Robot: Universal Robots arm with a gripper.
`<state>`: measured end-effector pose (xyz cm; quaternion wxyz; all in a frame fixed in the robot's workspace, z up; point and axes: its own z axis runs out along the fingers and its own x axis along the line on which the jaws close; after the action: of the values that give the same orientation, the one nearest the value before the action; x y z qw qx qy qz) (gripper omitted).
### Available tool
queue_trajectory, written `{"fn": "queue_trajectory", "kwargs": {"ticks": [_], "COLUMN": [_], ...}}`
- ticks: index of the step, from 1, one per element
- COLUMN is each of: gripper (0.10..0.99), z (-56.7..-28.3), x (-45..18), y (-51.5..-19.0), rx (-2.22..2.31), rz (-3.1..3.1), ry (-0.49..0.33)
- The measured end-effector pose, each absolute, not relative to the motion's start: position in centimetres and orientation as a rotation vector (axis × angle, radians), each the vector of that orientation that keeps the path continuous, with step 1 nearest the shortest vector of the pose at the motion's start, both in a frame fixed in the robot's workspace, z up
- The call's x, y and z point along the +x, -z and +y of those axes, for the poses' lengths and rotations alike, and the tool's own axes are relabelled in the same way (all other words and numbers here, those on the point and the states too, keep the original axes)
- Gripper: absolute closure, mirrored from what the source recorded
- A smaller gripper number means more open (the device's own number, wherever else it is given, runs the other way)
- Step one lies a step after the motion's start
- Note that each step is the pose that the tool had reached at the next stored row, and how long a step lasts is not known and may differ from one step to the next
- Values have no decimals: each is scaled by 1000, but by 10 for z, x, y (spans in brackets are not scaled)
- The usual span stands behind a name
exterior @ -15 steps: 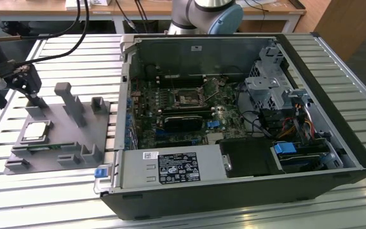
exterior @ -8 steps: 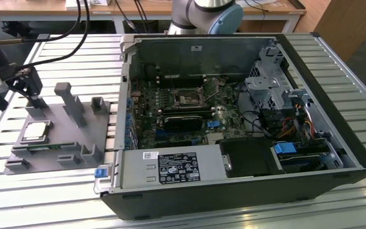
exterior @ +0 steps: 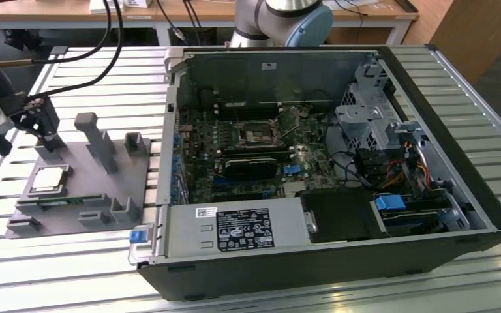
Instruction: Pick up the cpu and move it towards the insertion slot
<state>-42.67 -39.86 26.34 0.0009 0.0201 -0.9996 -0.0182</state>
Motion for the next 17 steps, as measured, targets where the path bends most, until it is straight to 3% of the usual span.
{"fn": "queue_trajectory", "kwargs": {"ticks": [17], "gripper": [369], "z": [-399], "x": [-427], "y": [-256], "rx": [65], "rz": [-3139], "ry": [57]}}
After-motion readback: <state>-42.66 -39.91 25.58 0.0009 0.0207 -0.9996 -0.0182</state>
